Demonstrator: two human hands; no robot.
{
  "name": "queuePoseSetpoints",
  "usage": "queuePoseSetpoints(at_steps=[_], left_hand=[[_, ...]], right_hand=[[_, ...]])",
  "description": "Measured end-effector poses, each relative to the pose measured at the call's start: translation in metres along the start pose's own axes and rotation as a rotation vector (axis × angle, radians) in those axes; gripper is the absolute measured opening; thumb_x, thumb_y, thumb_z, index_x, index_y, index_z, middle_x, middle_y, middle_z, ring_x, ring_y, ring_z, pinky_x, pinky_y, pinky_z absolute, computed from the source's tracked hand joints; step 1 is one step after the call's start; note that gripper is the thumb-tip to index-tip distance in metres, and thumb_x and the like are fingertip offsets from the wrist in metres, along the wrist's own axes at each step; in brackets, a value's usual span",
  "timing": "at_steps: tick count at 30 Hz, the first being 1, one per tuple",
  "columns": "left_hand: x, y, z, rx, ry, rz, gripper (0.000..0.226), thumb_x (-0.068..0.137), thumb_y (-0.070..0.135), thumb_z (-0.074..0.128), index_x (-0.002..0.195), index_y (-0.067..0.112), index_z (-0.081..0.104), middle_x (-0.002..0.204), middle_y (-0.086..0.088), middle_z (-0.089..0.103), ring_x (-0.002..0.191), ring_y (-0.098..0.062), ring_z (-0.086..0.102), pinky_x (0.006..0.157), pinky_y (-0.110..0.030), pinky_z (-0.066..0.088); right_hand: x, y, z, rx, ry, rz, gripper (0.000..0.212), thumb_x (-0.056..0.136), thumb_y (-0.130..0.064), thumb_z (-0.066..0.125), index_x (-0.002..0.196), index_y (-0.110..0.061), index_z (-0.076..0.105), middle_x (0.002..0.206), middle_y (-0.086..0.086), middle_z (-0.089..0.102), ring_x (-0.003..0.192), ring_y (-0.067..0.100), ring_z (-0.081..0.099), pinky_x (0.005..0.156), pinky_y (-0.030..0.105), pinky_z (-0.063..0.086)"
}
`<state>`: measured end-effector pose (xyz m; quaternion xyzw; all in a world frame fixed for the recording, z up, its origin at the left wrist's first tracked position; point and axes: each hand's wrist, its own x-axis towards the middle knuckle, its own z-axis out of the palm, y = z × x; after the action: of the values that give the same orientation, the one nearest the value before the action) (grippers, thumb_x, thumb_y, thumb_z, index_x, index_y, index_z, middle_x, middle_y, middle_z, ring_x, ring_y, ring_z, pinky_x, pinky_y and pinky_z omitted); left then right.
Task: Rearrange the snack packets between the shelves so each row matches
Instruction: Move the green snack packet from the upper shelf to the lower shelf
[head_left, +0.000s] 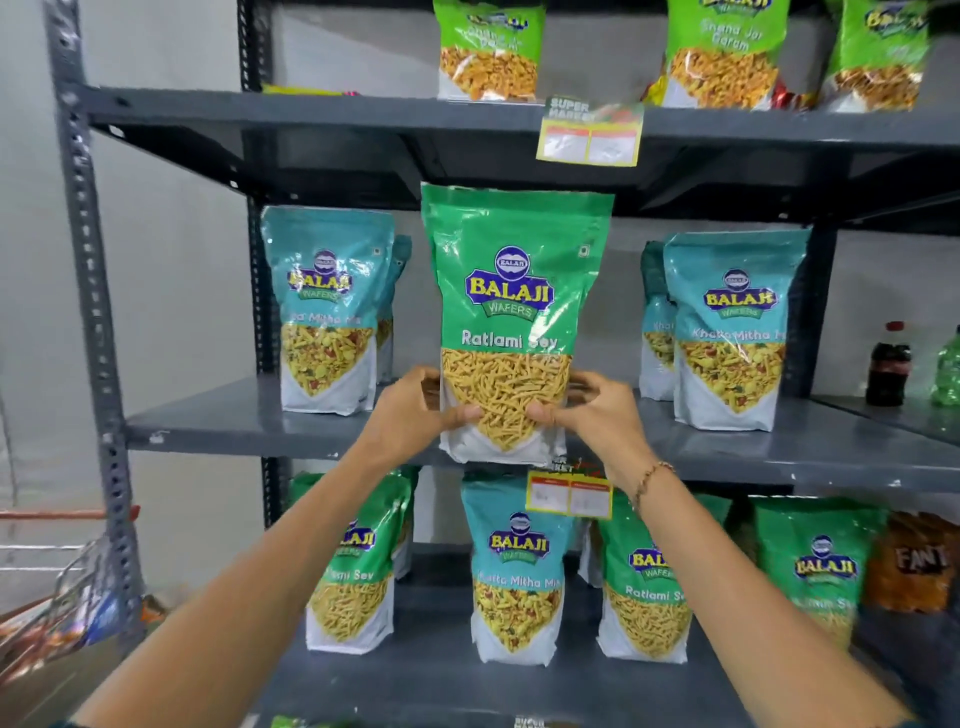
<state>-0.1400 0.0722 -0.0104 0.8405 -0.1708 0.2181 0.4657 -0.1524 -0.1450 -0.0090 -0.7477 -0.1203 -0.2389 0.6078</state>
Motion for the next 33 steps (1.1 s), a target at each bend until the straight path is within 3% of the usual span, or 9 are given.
queuePoseSetpoints(at_steps=[3,7,10,11,14,18,27,30,33], left_hand=[[-0.042,-0.002,-0.014,0.010,0.025,0.012,0.067,0.062,0.048,0.078,0.114,0.018,0.050,0.103,-0.001,0.065,0.091,-0.018,0.063,0.084,-0.034,0.051],[-0.096,-0.024,-0.019,-0.037,0.012,-0.031,0.066,0.052,0.050,0.079,0.106,0.023,0.052,0.099,0.003,0.067,0.089,-0.015,0.066,0.080,-0.027,0.053],[-0.127,-0.054,-0.011,-0.020,0.004,-0.065,0.065,0.056,0.035,0.084,0.110,0.015,0.054,0.098,0.004,0.063,0.088,-0.011,0.062,0.073,-0.006,0.047],[-0.135,-0.066,-0.006,0.000,-0.004,-0.084,0.064,0.058,0.029,0.085,0.111,0.012,0.054,0.098,0.003,0.063,0.088,-0.011,0.060,0.074,-0.005,0.045],[-0.154,-0.107,0.007,0.060,-0.055,-0.183,0.071,0.058,0.029,0.085,0.116,0.008,0.051,0.107,-0.005,0.064,0.098,-0.017,0.060,0.086,-0.024,0.047],[-0.165,-0.157,0.027,0.129,-0.096,-0.342,0.077,0.055,0.033,0.087,0.117,0.007,0.049,0.115,-0.012,0.064,0.103,-0.027,0.061,0.090,-0.039,0.052],[-0.141,-0.226,0.079,0.187,-0.142,-0.485,0.068,0.062,0.020,0.083,0.114,0.003,0.042,0.118,-0.017,0.058,0.102,-0.035,0.060,0.089,-0.045,0.051],[-0.125,-0.246,0.089,0.092,-0.118,-0.567,0.044,0.077,0.012,0.070,0.110,0.011,0.041,0.116,-0.019,0.054,0.093,-0.042,0.065,0.085,-0.056,0.053],[-0.116,-0.259,0.093,0.112,-0.110,-0.577,0.049,0.073,0.009,0.073,0.111,0.008,0.041,0.104,-0.012,0.053,0.094,-0.041,0.064,0.085,-0.054,0.053]], right_hand=[[-0.043,-0.006,0.008,0.022,0.031,-0.029,0.052,0.048,-0.022,0.091,0.090,-0.026,0.061,0.096,-0.005,0.071,0.093,0.010,0.066,0.083,0.028,0.052],[-0.098,0.013,0.027,0.025,0.016,-0.026,0.054,0.050,-0.018,0.090,0.093,-0.025,0.060,0.097,-0.004,0.070,0.089,0.010,0.068,0.080,0.024,0.054],[-0.128,0.045,0.046,0.019,-0.004,0.042,0.060,0.052,-0.015,0.089,0.101,-0.020,0.056,0.100,-0.003,0.068,0.090,0.010,0.066,0.079,0.022,0.054],[-0.136,0.059,0.053,0.012,-0.014,0.075,0.060,0.052,-0.014,0.089,0.102,-0.020,0.055,0.100,-0.003,0.067,0.090,0.010,0.066,0.078,0.023,0.054],[-0.157,0.100,0.073,-0.004,-0.045,0.172,0.060,0.054,-0.009,0.088,0.100,-0.019,0.052,0.095,-0.007,0.064,0.085,0.009,0.065,0.076,0.022,0.055],[-0.164,0.148,0.098,-0.035,-0.109,0.283,0.065,0.055,-0.004,0.086,0.109,-0.012,0.050,0.097,-0.005,0.060,0.086,0.011,0.062,0.071,0.014,0.051],[-0.131,0.239,0.134,-0.131,-0.184,0.427,0.067,0.056,-0.001,0.085,0.113,-0.004,0.049,0.117,0.013,0.065,0.107,0.025,0.062,0.092,0.038,0.053],[-0.114,0.257,0.142,-0.135,-0.185,0.448,0.066,0.056,-0.001,0.085,0.112,-0.002,0.050,0.119,0.015,0.064,0.108,0.025,0.062,0.092,0.034,0.052],[-0.102,0.271,0.148,-0.171,-0.226,0.439,0.065,0.057,-0.007,0.085,0.111,-0.002,0.050,0.114,0.011,0.066,0.101,0.020,0.062,0.087,0.028,0.051]])
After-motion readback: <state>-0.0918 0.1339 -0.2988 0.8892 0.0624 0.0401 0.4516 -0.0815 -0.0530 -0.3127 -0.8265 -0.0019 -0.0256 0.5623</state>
